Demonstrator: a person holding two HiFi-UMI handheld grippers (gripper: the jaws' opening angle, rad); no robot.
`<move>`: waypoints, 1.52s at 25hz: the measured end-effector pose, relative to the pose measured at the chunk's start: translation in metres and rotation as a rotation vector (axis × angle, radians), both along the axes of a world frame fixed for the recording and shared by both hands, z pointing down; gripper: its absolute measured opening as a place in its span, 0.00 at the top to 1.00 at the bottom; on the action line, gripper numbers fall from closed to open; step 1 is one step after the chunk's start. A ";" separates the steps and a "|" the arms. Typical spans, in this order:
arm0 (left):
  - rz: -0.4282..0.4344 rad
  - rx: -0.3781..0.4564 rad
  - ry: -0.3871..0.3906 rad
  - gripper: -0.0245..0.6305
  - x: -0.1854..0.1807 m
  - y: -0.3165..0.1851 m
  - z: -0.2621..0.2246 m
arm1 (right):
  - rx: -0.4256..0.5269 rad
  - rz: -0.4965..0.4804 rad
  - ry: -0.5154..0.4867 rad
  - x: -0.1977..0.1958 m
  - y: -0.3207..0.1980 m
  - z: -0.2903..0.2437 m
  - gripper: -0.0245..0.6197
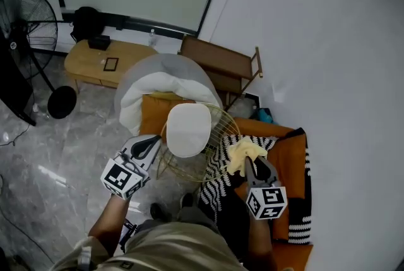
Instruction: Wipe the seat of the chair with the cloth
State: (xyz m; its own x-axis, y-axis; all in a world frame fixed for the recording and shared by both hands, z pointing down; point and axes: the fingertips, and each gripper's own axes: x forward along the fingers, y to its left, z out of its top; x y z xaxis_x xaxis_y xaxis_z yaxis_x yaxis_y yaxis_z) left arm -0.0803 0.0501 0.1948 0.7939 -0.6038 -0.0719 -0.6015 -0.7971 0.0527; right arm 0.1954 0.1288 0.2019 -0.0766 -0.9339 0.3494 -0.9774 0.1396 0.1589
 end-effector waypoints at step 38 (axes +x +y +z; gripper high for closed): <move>-0.251 -0.253 -0.181 0.94 0.017 -0.143 0.109 | -0.209 -0.185 -0.110 0.029 -0.298 0.184 0.83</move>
